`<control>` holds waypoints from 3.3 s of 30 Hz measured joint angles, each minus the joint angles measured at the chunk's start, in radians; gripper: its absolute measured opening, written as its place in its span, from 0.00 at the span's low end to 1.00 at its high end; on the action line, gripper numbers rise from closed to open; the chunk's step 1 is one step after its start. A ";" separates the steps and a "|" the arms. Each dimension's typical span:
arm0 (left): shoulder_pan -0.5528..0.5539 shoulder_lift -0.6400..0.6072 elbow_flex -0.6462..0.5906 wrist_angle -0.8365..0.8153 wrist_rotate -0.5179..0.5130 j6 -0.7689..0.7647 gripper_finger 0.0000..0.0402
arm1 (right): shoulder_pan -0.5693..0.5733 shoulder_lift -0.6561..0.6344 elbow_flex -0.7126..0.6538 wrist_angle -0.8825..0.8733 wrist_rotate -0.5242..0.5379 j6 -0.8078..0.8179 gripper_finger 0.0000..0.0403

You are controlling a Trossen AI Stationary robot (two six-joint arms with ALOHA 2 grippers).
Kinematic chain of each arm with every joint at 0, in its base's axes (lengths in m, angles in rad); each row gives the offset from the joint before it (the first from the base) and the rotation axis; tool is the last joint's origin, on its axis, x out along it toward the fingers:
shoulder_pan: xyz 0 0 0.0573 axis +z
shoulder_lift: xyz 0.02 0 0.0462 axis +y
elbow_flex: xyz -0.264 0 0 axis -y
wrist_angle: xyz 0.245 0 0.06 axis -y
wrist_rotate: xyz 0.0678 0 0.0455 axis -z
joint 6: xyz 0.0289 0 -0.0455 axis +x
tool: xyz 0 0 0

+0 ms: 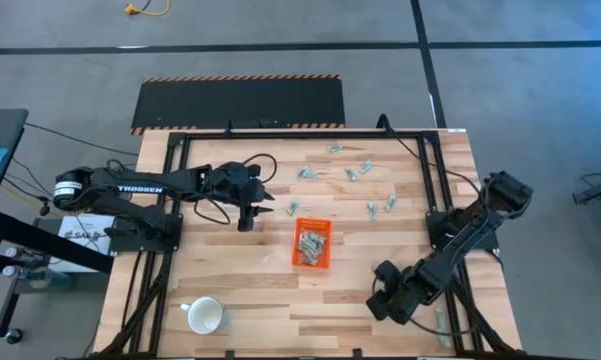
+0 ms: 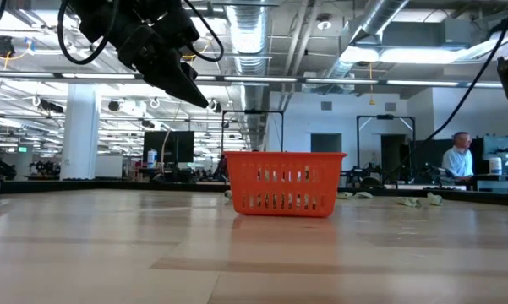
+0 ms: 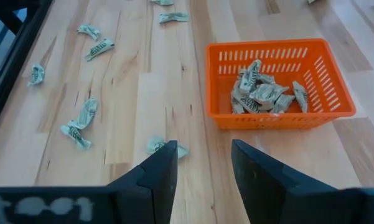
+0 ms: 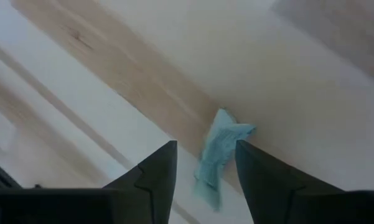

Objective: Pick and place Stevia / Truvia into bins
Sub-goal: Put the stevia packet into the orange bin

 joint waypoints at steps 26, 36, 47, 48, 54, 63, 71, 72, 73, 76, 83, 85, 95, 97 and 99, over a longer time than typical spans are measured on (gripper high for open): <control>0.000 0.000 0.000 -0.001 0.000 -0.016 0.35 | 0.000 0.118 0.146 -0.264 -0.002 -0.135 0.02; 0.000 0.001 0.000 -0.001 -0.001 -0.015 0.35 | -0.086 0.117 0.359 -0.588 0.152 -0.342 0.03; 0.000 0.001 0.000 -0.004 -0.001 -0.008 0.35 | -0.368 0.088 0.479 -0.329 0.298 -1.011 0.03; 0.000 0.001 0.000 -0.005 -0.001 -0.007 0.35 | -0.394 0.089 0.478 -0.304 0.267 -1.064 0.03; -0.001 0.001 0.000 -0.015 -0.001 -0.003 0.35 | -0.492 0.103 0.476 -0.202 0.137 -1.266 0.05; -0.001 0.001 0.000 -0.024 -0.001 0.000 0.35 | -0.532 0.103 0.477 -0.142 0.029 -1.332 0.17; -0.002 0.001 0.000 -0.024 -0.001 0.000 0.35 | -0.581 0.049 0.476 -0.468 0.138 -1.206 0.24; -0.001 0.001 0.000 -0.024 -0.001 0.000 0.35 | -0.591 0.035 0.469 -0.524 0.158 -1.178 0.24; -0.002 0.001 0.000 -0.024 -0.001 0.001 0.35 | -0.600 0.018 0.456 -0.558 0.178 -1.156 0.25; -0.001 0.001 0.000 -0.024 -0.001 0.004 0.35 | -0.633 -0.084 0.375 -0.561 0.201 -1.090 0.26; -0.002 0.001 0.000 -0.020 -0.001 0.004 0.35 | -0.746 -0.294 0.084 -0.447 0.121 -0.900 0.26; -0.001 0.001 0.000 -0.011 0.000 0.004 0.35 | -0.778 -0.321 0.008 -0.343 0.048 -0.881 0.26; -0.002 0.001 0.000 0.002 0.000 0.004 0.35 | -0.874 -0.335 -0.108 -0.270 0.082 -0.752 0.26; -0.001 0.001 0.000 0.002 0.000 0.003 0.35 | -0.882 -0.326 -0.123 -0.253 0.081 -0.733 0.27; -0.001 0.001 0.000 0.002 0.000 0.003 0.35 | -0.888 -0.300 -0.136 -0.262 0.081 -0.727 0.29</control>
